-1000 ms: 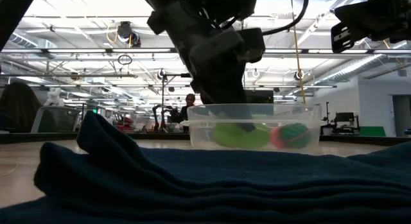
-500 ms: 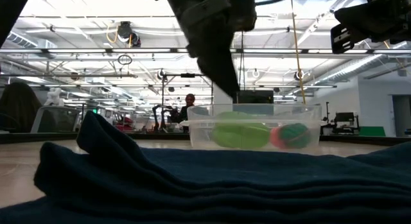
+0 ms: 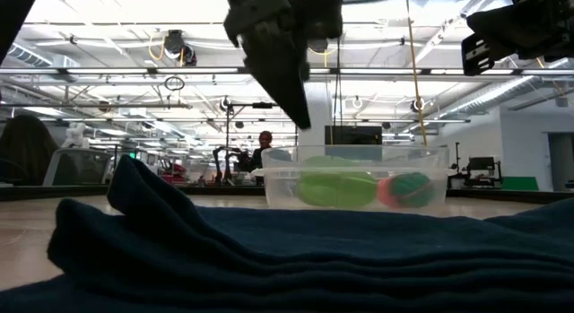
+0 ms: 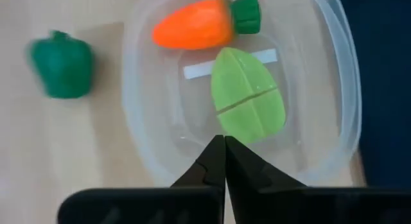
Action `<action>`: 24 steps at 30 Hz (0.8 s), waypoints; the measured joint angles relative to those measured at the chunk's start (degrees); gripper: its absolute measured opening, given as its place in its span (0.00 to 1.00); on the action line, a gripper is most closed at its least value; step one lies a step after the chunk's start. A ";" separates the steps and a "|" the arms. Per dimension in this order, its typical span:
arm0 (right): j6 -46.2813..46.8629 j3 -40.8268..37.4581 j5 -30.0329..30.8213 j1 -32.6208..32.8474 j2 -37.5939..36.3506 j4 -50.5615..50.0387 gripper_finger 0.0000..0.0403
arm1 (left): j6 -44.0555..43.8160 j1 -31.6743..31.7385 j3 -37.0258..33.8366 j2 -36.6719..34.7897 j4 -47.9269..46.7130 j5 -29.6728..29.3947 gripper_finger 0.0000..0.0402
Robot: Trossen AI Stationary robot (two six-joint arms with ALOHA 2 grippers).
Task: Pick and placing Produce into tupperware
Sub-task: Put the green bell pepper into the transparent bin
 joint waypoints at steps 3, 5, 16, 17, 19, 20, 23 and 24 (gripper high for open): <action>0.00 0.00 0.00 0.00 0.00 0.00 0.00 | 0.31 -0.41 0.00 -3.30 -0.53 -4.34 0.01; -0.02 0.00 0.00 0.00 -0.02 0.04 0.00 | 1.14 -0.73 -0.05 -6.39 -0.45 -7.45 0.00; -0.68 0.00 0.00 0.00 -0.02 -0.07 0.00 | 2.08 0.51 -14.61 -25.64 13.87 -11.77 0.00; -0.68 0.00 0.00 0.00 -0.02 -0.07 0.00 | 1.62 0.76 -17.18 -27.36 15.40 -12.21 0.00; -0.82 0.00 0.00 -0.01 -0.02 -0.14 0.00 | 0.62 1.28 -22.80 -30.78 20.24 -12.85 0.00; -0.85 0.00 0.00 0.00 -0.02 -0.15 0.00 | -0.06 1.63 -26.03 -32.39 23.51 -12.74 0.00; -0.85 0.00 0.00 0.00 -0.02 -0.13 0.00 | -2.47 3.04 -35.92 -35.54 37.04 -7.03 0.00; -0.85 0.00 0.00 0.00 -0.02 -0.12 0.00 | -2.55 3.40 -38.94 -36.11 41.13 -4.37 0.00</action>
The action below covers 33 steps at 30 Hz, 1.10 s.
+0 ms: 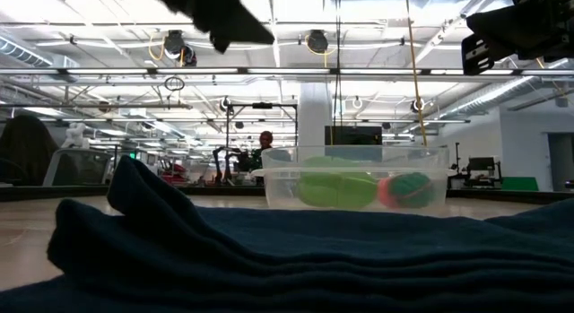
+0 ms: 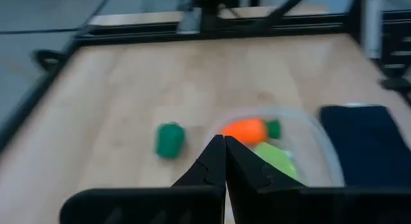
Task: Pick and placing Produce into tupperware
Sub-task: Put the green bell pepper into the transparent bin
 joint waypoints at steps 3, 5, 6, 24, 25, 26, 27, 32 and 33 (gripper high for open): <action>-0.04 0.00 0.00 0.00 0.00 0.25 0.00 | 0.37 0.76 -6.53 -1.05 7.94 2.23 0.00; -0.06 0.00 0.02 0.00 -0.02 0.79 0.00 | 1.48 1.37 -9.71 -3.32 9.51 1.26 0.00; -0.04 0.00 0.02 0.00 -0.08 1.01 0.00 | 1.88 1.65 -10.79 -4.45 11.16 0.59 0.00; -0.04 -0.02 1.53 -0.04 0.74 1.77 0.00 | 4.68 1.24 -44.42 -27.84 43.85 -3.90 0.00; -0.02 -0.02 2.77 -0.04 0.88 1.26 0.00 | 4.53 1.02 -45.22 -28.65 44.04 -4.92 0.00; 0.00 -0.02 4.21 -0.09 1.23 0.84 0.00 | 4.58 0.73 -45.92 -29.34 44.22 -5.68 0.00; 0.00 -0.02 5.58 -0.10 1.57 0.34 0.00 | 4.89 0.33 -46.62 -29.95 44.23 -6.30 0.00; 0.91 -0.02 6.01 -0.19 3.66 -1.39 0.00 | 6.25 -1.45 -48.97 -32.32 44.15 -7.38 0.00; 0.96 -0.02 5.99 -0.38 4.08 -1.37 0.00 | 6.25 -1.54 -49.35 -32.65 44.14 -7.69 0.00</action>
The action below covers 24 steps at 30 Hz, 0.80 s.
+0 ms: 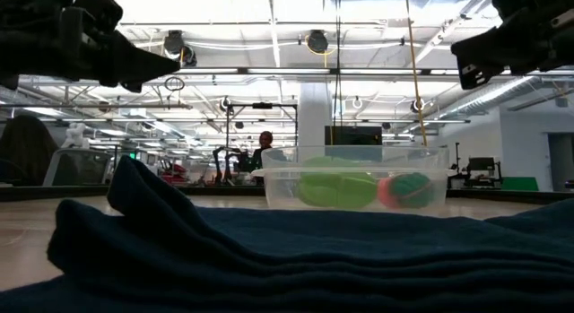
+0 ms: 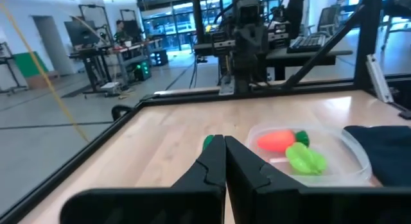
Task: Pick and placing Produce into tupperware
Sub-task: Put the green bell pepper into the transparent bin
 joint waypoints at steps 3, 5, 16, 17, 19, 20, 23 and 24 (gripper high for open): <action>-0.01 0.00 0.08 -1.09 1.17 0.21 0.00 | -0.06 -0.08 -0.83 -0.58 -0.03 -0.89 0.00; 0.38 0.00 0.15 -2.11 1.96 0.50 0.00 | -0.15 -0.08 -1.39 -0.58 -0.09 -1.05 0.00; 4.74 0.00 -0.09 -8.20 7.63 3.54 0.00 | -2.77 -0.06 -1.69 -0.55 -0.45 0.48 0.00; 5.06 0.00 -0.15 -9.00 8.22 3.94 0.00 | -2.89 -0.06 -1.69 -0.55 -0.45 0.50 0.00; 5.77 0.12 -0.27 -10.73 9.42 4.15 0.00 | -2.71 -0.06 -1.69 -0.55 -0.46 0.50 0.00; 6.22 0.63 -0.38 -11.81 10.12 3.35 0.00 | -2.53 -0.06 -1.69 -0.55 -0.47 0.50 0.00; 6.53 3.03 -3.14 -15.17 12.42 2.14 0.00 | -1.59 -0.06 -1.69 -0.55 -0.47 0.49 0.00; 6.59 4.23 -4.88 -16.44 13.37 1.69 0.00 | -1.55 -0.06 -1.69 -0.55 -0.47 0.48 0.00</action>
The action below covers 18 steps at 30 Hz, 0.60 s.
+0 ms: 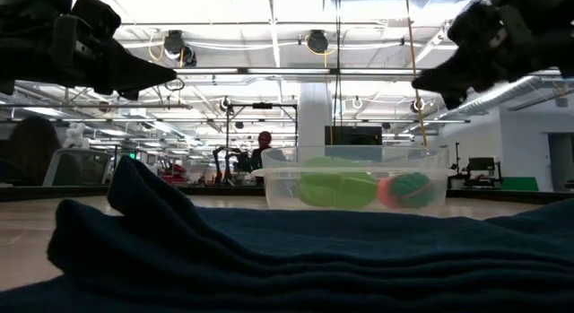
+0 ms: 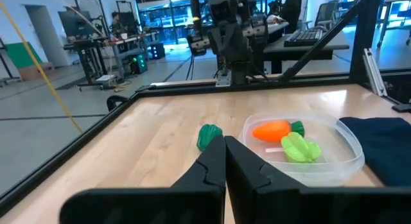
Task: Pick and placing Produce into tupperware
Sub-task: Put the green bell pepper into the transparent bin
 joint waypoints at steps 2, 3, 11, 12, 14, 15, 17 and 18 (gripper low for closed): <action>0.35 3.04 -3.25 -2.48 2.19 -2.15 0.00 | 0.04 0.00 0.00 0.00 0.00 -0.03 0.01; 0.42 4.76 -4.61 -3.59 3.40 -3.82 0.00 | 0.02 0.00 0.00 0.00 0.00 -0.09 0.01; -2.38 19.73 -7.90 -9.86 16.69 -19.84 0.00 | 0.91 0.00 0.00 0.02 -0.07 -1.05 0.05; -3.06 21.12 -9.02 -10.30 18.43 -20.31 0.00 | 1.25 0.00 0.00 0.02 -0.09 -1.05 0.05; -3.85 23.18 -12.40 -11.04 21.65 -20.26 0.00 | 1.55 0.00 0.00 0.02 -0.10 -1.07 0.05; -3.99 24.14 -13.89 -11.34 23.25 -20.25 0.00 | 1.58 0.00 0.00 0.02 -0.11 -1.07 0.05; -3.95 25.96 -15.11 -11.75 26.47 -20.25 0.00 | 1.97 0.00 0.00 0.02 -0.09 -1.07 0.05; -3.96 26.79 -15.15 -12.02 27.94 -20.34 0.00 | 1.96 0.00 0.00 0.02 -0.09 -1.07 0.04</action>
